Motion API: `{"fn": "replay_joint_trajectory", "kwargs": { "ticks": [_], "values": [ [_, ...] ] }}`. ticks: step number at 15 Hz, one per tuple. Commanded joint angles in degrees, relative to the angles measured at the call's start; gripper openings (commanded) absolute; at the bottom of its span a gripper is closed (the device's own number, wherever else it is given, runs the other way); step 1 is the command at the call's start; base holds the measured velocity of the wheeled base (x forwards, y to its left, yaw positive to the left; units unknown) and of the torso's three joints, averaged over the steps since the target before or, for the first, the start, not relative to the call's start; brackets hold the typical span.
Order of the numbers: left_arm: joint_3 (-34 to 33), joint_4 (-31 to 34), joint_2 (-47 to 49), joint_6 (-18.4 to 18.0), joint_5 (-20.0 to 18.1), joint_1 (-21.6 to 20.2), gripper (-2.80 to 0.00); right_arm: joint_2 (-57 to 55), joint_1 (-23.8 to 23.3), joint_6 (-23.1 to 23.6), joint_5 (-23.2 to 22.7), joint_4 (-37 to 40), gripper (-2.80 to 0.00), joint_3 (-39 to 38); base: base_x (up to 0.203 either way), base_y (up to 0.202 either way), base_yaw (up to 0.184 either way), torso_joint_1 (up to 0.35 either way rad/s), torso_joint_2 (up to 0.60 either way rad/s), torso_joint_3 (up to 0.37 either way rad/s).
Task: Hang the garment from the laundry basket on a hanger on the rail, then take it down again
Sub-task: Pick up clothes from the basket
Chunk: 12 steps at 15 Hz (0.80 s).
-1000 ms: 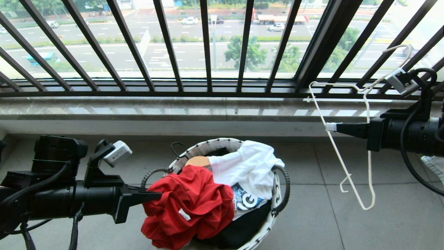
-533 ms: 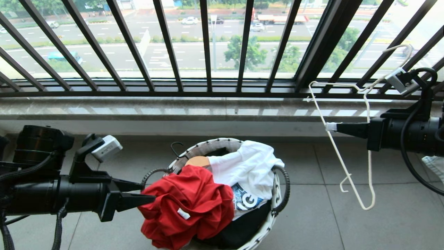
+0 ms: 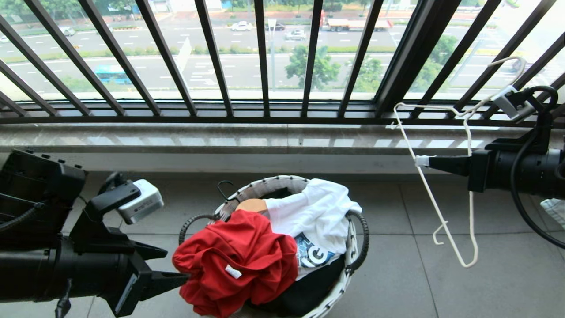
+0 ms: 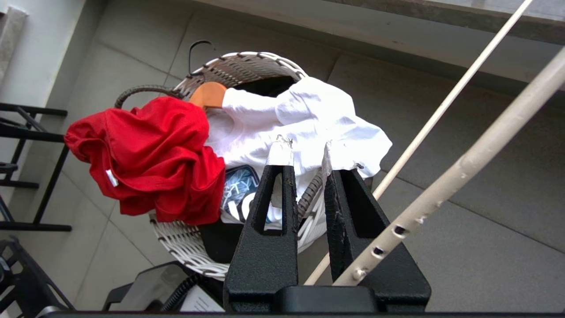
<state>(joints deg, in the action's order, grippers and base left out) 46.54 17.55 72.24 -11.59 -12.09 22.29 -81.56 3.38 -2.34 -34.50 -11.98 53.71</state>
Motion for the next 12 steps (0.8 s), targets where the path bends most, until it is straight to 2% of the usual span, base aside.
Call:
{"fn": "replay_joint_trajectory", "kwargs": {
  "ticks": [1,4,7,10,11,12],
  "values": [
    [-1.77,0.18,-1.40,3.79,6.96,5.67,-2.80,0.08,0.05,-0.03,-0.22,-0.07,-2.80,-0.01,0.000,0.000,0.000,0.000,0.00,0.000],
    [-3.57,-0.03,-1.21,10.47,14.11,12.61,-2.80,0.08,0.00,-0.03,-0.22,-0.06,-2.80,-0.01,0.000,0.000,0.000,0.000,0.00,0.000],
    [-5.43,-0.20,-0.67,19.56,21.17,21.50,-2.80,0.05,0.05,-0.03,-0.22,-0.06,-2.80,-0.01,0.000,0.000,0.000,0.000,0.00,0.000],
    [-9.09,-0.41,2.51,24.11,29.50,27.26,-2.80,0.00,-0.04,-0.03,-0.22,-0.11,-2.80,-0.01,0.000,0.000,0.000,0.000,0.00,0.000],
    [-10.53,-0.42,3.19,24.61,32.11,28.19,-2.80,0.08,0.05,-0.03,-0.22,-0.06,-2.80,-0.01,0.000,0.000,0.000,0.000,0.00,0.000],
    [-11.95,-0.58,3.72,24.74,34.56,28.85,0.00,0.08,0.05,-0.03,-0.22,-0.07,-2.80,-0.01,0.000,0.000,0.000,0.000,0.00,0.000]
  ]
}}
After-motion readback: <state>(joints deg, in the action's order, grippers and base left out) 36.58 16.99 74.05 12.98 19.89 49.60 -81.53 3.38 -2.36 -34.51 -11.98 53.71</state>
